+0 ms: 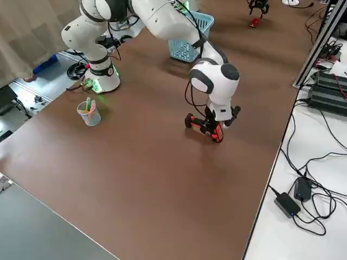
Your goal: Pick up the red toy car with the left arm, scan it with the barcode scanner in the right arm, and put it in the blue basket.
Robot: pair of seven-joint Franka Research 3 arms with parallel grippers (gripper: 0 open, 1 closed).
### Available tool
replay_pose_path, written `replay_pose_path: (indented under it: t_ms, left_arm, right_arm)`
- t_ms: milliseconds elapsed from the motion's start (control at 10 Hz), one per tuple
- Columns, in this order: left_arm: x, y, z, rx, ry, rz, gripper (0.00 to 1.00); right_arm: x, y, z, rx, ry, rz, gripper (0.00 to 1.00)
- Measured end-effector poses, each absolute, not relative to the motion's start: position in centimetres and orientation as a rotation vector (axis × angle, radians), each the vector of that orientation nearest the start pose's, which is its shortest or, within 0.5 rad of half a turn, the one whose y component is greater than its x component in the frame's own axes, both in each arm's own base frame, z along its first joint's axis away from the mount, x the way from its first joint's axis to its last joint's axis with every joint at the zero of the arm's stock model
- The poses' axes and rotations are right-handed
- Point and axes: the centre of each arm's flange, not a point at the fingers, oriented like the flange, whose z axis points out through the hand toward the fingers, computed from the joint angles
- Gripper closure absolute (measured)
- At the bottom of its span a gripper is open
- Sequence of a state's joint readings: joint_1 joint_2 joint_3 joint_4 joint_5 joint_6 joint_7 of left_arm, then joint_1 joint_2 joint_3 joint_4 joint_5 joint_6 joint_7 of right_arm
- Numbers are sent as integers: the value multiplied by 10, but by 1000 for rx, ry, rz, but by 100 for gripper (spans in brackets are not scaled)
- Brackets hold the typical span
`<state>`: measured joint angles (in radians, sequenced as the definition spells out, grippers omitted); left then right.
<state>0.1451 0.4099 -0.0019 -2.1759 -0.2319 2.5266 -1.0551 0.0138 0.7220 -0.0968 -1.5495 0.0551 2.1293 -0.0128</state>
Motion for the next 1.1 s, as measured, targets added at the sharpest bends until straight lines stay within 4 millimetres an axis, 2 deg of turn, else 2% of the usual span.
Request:
replay_pose_path:
  t_ms: [100, 300, 500, 700, 1000, 1100]
  left_arm:
    - [551, 77, 188, -2483, -2070, 163, 0]
    - [550, 74, 177, -2485, -2067, 160, 0]
    - [550, 74, 175, -2486, -2067, 156, 0]
    - [551, 74, 175, -2486, -2069, 154, 1]
    - [554, 74, 178, -2491, -2073, 137, 48]
    - [554, 74, 179, -2492, -2073, 137, 50]
  right_arm:
    - [688, -43, 214, -3146, 124, 221, 41]
    - [688, -40, 214, -3146, 118, 226, 55]
    - [688, -41, 214, -3146, 120, 227, 63]
    - [688, -41, 214, -3146, 119, 227, 63]
    - [688, -40, 214, -3147, 119, 227, 63]
    - [688, -40, 214, -3146, 117, 229, 63]
